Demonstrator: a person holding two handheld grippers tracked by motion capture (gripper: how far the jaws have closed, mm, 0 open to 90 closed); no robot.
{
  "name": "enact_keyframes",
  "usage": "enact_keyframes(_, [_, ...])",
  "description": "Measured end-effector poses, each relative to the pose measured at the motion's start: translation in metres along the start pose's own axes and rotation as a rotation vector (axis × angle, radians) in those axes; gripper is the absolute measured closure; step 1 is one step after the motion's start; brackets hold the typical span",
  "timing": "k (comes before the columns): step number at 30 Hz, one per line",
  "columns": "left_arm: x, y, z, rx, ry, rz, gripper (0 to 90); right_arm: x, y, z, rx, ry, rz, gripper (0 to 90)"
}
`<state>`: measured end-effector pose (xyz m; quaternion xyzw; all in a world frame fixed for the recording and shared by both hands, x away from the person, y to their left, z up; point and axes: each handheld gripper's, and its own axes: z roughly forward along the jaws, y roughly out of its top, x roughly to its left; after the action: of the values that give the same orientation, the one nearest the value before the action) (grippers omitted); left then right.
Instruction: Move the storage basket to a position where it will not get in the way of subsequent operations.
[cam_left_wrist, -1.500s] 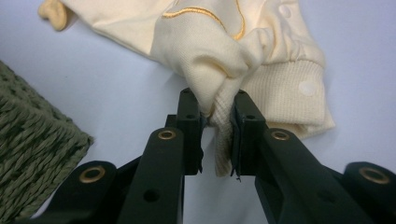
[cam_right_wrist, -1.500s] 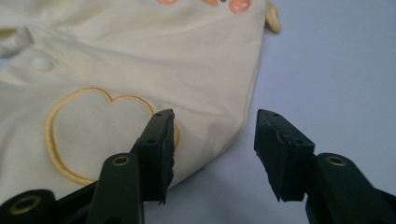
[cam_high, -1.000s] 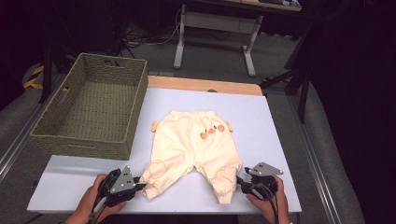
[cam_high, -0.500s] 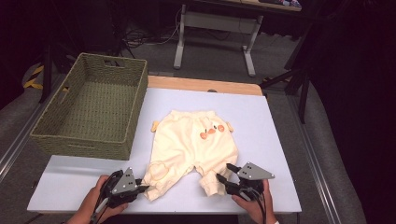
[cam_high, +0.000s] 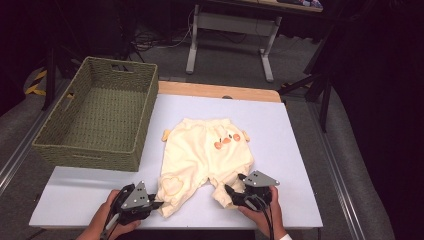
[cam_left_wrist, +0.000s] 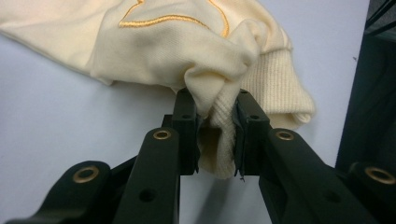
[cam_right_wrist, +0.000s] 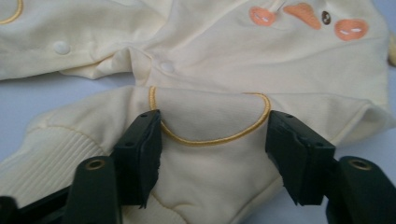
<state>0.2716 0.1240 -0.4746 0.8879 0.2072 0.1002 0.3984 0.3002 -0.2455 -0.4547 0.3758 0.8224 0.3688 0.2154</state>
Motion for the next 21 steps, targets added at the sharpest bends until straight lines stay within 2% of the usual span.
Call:
enact_keyframes(1, [-0.001, 0.000, 0.000, -0.001, 0.000, 0.006, 74.1, -0.001, 0.000, -0.005, -0.002, -0.021, -0.003, 31.8])
enact_keyframes(4, [0.000, -0.001, 0.000, -0.006, -0.008, -0.006, 74.1, -0.004, -0.003, -0.013, -0.013, -0.029, 0.012, 31.1])
enact_keyframes(5, [0.001, -0.001, 0.000, -0.008, -0.010, -0.011, 74.1, -0.010, -0.008, -0.022, -0.016, -0.060, 0.046, 32.0])
enact_keyframes(6, [0.001, -0.001, 0.000, -0.009, -0.011, -0.012, 74.1, -0.010, -0.008, -0.022, -0.016, -0.060, 0.046, 32.0])
enact_keyframes(8, [0.000, -0.001, 0.000, -0.004, -0.008, -0.011, 74.0, -0.017, -0.016, -0.032, -0.012, -0.084, 0.095, 33.1])
enact_keyframes(10, [0.000, -0.001, 0.000, -0.002, -0.007, -0.013, 74.0, -0.019, -0.020, -0.030, 0.022, -0.092, 0.113, 34.1])
enact_keyframes(11, [0.000, -0.001, 0.000, -0.005, -0.008, -0.008, 74.0, -0.019, -0.020, -0.030, 0.022, -0.092, 0.113, 34.1])
enact_keyframes(12, [0.000, -0.001, 0.000, -0.005, -0.006, -0.009, 73.8, -0.018, -0.026, -0.023, 0.068, -0.057, 0.150, 36.3])
enact_keyframes(13, [-0.001, -0.001, 0.000, -0.007, -0.006, -0.007, 73.6, -0.019, -0.028, -0.023, 0.052, -0.044, 0.171, 37.9])
enact_keyframes(15, [-0.001, -0.001, 0.000, -0.008, -0.006, -0.006, 73.5, -0.019, -0.028, -0.022, 0.051, -0.029, 0.183, 37.9])
enact_keyframes(17, [-0.001, 0.000, 0.000, -0.007, -0.006, -0.005, 73.4, -0.020, -0.026, -0.018, 0.056, -0.019, 0.175, 41.0])
enact_keyframes(18, [-0.002, 0.000, 0.001, -0.009, -0.011, -0.003, 73.3, -0.019, -0.025, -0.016, 0.061, -0.010, 0.165, 45.8])
enact_keyframes(19, [-0.002, 0.000, 0.001, -0.009, -0.011, -0.003, 73.3, -0.019, -0.025, -0.016, 0.061, -0.010, 0.165, 45.8])
enact_keyframes(20, [-0.002, 0.000, 0.001, -0.007, -0.011, 0.001, 73.4, -0.018, -0.023, -0.015, 0.059, 0.005, 0.154, 53.8])
enact_keyframes(21, [-0.003, 0.001, 0.002, -0.011, -0.016, 0.002, 73.4, -0.018, -0.023, -0.015, 0.060, 0.019, 0.153, 58.0])
